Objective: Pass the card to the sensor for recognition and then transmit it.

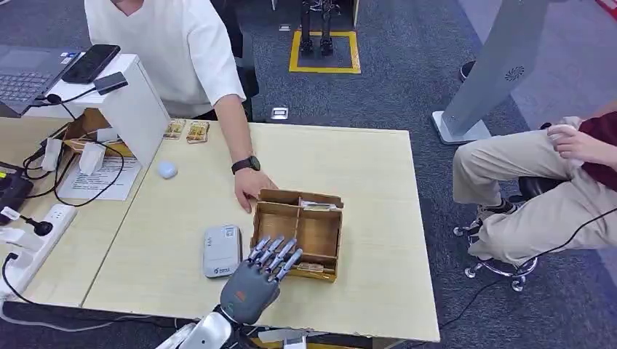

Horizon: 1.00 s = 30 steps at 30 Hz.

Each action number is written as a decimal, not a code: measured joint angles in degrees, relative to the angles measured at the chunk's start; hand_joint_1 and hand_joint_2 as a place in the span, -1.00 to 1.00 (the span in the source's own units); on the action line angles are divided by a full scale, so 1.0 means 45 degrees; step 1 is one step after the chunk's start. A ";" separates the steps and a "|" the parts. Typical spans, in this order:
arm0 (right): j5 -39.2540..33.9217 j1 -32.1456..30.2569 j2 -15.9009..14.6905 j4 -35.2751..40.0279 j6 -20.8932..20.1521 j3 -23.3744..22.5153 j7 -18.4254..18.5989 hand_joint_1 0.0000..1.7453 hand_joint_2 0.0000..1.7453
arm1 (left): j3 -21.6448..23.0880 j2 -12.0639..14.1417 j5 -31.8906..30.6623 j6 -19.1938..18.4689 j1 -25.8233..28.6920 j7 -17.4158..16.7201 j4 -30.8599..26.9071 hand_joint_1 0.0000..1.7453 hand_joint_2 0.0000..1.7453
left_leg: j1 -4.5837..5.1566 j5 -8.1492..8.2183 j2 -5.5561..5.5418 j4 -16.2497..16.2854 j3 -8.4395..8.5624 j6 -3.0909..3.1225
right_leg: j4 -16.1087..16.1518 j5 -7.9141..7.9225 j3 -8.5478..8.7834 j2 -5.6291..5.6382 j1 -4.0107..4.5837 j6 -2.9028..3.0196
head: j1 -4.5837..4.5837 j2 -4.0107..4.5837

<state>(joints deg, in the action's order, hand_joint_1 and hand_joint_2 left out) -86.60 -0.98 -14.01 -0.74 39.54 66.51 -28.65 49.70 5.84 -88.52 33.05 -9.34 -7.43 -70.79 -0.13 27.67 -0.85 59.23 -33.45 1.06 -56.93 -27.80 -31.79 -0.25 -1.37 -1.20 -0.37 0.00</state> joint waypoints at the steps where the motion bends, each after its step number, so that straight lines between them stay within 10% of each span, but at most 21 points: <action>1: -0.0005 0.0001 0.0000 0.0000 0.0000 0.0005 0.0019 -1.00 1.00 | -0.0005 -0.0033 -0.0010 -0.0005 0.0017 -0.0039 0.0019 -1.00 1.00 | 0.0000 0.0000 -0.0001 0.0000 0.0000 0.0000 | 0.0000 0.0000 0.0000 -0.0001 0.0000 0.0000 | 0.0000 -0.0005; 30: 0.0005 -0.0026 0.0000 0.0000 0.0000 -0.0005 0.0228 -1.00 1.00 | -0.0170 -0.0248 -0.0029 -0.0646 0.0057 -0.2390 0.0024 -1.00 1.00 | 0.0000 0.0000 -0.0001 0.0000 0.0001 0.0000 | 0.0000 0.0000 0.0000 -0.0001 0.0000 0.0000 | 0.0000 0.0000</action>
<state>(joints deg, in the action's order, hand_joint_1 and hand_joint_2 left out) -86.58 -1.09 -14.01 -0.74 39.54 66.49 -27.63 48.94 4.72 -88.65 30.14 -9.08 -18.19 -70.69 -0.13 27.67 -0.85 59.23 -33.44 1.06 -56.93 -27.80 -31.79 -0.26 -1.37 -1.20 -0.37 0.00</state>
